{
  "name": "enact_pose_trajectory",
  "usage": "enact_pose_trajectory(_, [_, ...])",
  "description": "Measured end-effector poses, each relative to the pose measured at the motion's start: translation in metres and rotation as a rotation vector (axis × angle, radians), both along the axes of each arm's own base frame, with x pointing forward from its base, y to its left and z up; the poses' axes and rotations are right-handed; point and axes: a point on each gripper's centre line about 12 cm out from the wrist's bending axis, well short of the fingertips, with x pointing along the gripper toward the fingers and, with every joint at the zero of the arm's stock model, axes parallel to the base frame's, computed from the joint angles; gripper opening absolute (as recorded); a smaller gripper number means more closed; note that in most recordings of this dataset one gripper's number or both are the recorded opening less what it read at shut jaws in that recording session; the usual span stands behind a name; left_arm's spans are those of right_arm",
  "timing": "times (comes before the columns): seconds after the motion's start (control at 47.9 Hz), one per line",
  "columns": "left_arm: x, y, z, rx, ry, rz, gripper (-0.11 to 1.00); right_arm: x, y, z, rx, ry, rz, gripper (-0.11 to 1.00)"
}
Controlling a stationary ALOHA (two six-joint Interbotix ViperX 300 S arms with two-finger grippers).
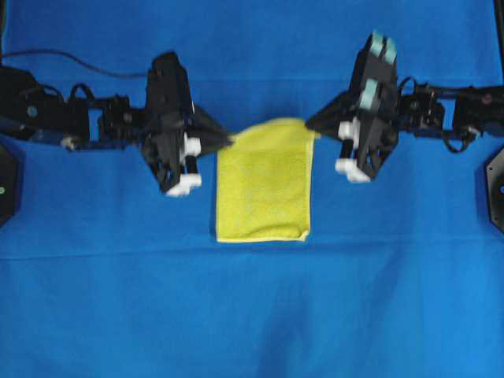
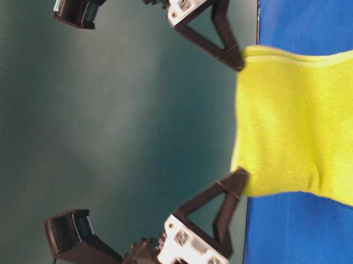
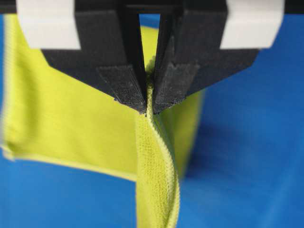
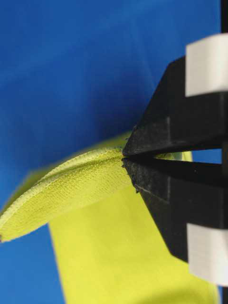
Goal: Fold a vertical towel.
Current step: 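Lift the top edge and carry it down over the towel's bottom half, then lay the folded edge onto the bottom edge and open both grippers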
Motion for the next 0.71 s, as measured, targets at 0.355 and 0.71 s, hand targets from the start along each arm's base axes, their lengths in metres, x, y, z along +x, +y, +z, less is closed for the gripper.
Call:
enact_pose_trajectory(0.355, [-0.001,-0.056,-0.032,-0.11,0.107,-0.081,0.03,0.01,0.053,-0.034,0.09,0.096,0.096,0.03])
enact_pose_trajectory(0.71, [0.007,-0.081,-0.063,-0.12,0.146,-0.13,0.03,0.019,0.075,-0.058,0.114,0.147,0.129,0.03])
